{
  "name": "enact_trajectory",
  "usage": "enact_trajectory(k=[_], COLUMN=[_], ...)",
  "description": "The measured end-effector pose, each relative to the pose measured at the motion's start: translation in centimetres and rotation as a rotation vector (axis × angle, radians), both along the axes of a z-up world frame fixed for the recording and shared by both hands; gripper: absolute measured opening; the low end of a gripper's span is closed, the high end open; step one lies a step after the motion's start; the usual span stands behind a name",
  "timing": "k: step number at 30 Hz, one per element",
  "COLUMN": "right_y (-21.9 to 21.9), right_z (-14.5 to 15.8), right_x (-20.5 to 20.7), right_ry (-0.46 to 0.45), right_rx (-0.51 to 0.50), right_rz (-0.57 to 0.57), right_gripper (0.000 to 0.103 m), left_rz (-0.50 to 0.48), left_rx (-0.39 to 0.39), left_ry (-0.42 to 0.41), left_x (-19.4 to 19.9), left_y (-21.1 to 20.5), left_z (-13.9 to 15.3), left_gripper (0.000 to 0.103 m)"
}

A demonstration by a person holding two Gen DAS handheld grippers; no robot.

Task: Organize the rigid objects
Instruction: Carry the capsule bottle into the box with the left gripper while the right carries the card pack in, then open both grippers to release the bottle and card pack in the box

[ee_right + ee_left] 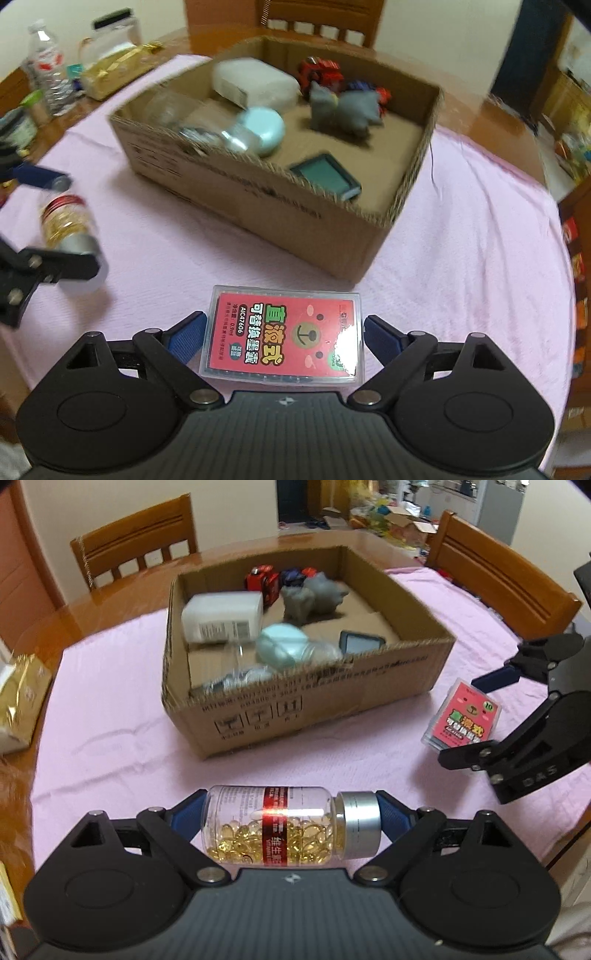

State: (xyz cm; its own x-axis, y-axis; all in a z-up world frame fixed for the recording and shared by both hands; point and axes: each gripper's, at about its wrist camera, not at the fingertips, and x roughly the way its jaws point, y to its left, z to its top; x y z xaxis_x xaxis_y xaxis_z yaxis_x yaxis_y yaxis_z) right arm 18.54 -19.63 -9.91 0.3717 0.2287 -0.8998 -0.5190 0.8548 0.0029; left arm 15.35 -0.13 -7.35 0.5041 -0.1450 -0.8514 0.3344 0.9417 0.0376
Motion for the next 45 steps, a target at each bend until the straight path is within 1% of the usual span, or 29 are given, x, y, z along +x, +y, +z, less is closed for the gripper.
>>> enact_trajectory(k=[6,9,13,16,20,24,29,31,33,37,38,39,40,42,45], right_y=[-0.5,-0.3,0.4,0.8,1.1,1.4,1.8,2.0,2.5,3.1,3.2,3.3,3.4,3.4,3.4], right_z=[5.0,7.1,8.2,8.0,6.8,5.9,4.7,4.0,3.4,2.4,2.3,2.3,2.4,3.0,4.3], right_x=[0.3,1.6,4.4,6.9,9.2,10.6,12.2,12.9,13.6,14.7,15.0,15.1,15.1,15.0,14.1], right_ry=[-0.044,-0.087,-0.142,-0.139,-0.130,-0.115,-0.089,-0.078,-0.075,-0.070,-0.073,-0.081,-0.085,-0.088,-0.082], right_rx=[0.033,0.060,0.080,0.105,0.099,0.098,0.094,0.092,0.085,0.076,0.071,0.061,0.056,0.058,0.027], right_rz=[0.067,0.078,0.085,0.064,0.049,0.038,0.024,0.016,0.014,-0.015,-0.026,-0.044,-0.057,-0.082,-0.143], right_gripper=[0.094,0.094,0.094,0.094,0.094,0.094,0.094,0.094,0.094,0.095,0.096,0.102,0.103,0.103,0.103], left_rz=[-0.050,-0.062,-0.065,-0.046,0.001,0.070,0.103,0.119,0.135,0.169,0.177,0.185,0.190,0.206,0.244], left_rx=[0.009,-0.008,-0.015,-0.012,-0.038,-0.035,-0.017,-0.008,-0.007,-0.028,-0.029,-0.026,-0.023,-0.016,0.030], left_ry=[-0.044,-0.089,-0.153,-0.190,-0.188,-0.220,-0.245,-0.266,-0.279,-0.271,-0.265,-0.257,-0.253,-0.257,-0.223], left_x=[1.1,2.2,4.9,7.6,11.3,12.8,11.5,10.7,10.0,8.9,8.8,8.7,8.5,8.2,8.3], left_y=[0.3,0.2,-0.4,-0.7,-0.5,-0.1,0.7,0.9,1.1,1.5,1.6,1.6,1.6,1.7,1.6], left_z=[3.7,5.5,7.0,7.2,6.1,4.8,5.0,5.4,5.7,6.1,6.1,6.2,6.2,6.5,7.0], left_gripper=[0.093,0.093,0.093,0.093,0.093,0.094,0.096,0.100,0.100,0.100,0.100,0.100,0.100,0.100,0.100])
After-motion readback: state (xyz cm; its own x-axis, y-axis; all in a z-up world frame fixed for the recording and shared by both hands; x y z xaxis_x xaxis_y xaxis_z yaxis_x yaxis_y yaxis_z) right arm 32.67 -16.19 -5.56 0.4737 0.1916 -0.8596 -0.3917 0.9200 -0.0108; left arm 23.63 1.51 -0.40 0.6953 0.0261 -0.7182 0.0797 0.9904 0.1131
